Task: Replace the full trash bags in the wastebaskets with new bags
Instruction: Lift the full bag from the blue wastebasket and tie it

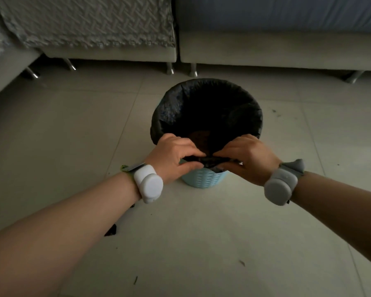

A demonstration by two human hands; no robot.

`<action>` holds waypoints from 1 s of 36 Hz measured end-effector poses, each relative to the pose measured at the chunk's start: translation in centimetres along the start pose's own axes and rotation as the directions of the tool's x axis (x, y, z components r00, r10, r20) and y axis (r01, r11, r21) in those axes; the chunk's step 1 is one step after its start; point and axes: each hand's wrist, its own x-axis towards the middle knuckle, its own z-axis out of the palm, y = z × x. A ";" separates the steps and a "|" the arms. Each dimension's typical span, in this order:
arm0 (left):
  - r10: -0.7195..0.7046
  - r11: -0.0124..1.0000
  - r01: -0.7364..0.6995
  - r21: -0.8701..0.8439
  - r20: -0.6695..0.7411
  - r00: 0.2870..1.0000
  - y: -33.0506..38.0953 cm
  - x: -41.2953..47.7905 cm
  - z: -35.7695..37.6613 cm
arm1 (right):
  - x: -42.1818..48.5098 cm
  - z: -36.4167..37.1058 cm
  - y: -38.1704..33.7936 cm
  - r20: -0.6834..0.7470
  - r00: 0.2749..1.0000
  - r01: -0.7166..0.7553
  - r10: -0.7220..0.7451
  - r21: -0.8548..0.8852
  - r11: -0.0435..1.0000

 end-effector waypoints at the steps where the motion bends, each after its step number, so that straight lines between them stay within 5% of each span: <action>1: -0.002 1.000 0.002 -0.010 -0.001 1.000 0.3 0.2 0.1 | -0.1 -0.1 0.0 0.003 1.000 0.000 0.000 0.006 1.000; 11: -0.256 0.949 0.221 -0.225 -0.139 0.957 2.4 2.1 0.3 | -0.5 -0.4 -1.4 -0.003 0.987 -0.158 0.158 -0.012 0.987; 16: -0.254 0.948 0.225 -0.227 -0.110 0.961 3.2 2.1 0.2 | 0.5 0.8 -2.6 -0.158 0.969 -0.196 0.189 -0.029 0.980; 23: -0.247 0.963 0.245 -0.114 -0.008 0.969 3.3 2.2 -0.6 | 1.4 -0.6 -1.5 -0.216 0.933 -0.299 0.287 -0.025 0.954; 29: -0.288 0.956 0.292 0.029 -0.096 0.953 3.8 3.1 -0.1 | 1.1 -1.6 -0.4 -0.232 0.913 -0.374 0.336 -0.146 0.916; 36: -0.329 0.944 0.331 -0.004 0.115 0.938 5.1 4.1 -0.2 | 0.2 -4.0 2.9 -0.235 0.820 -0.559 0.522 -0.130 0.819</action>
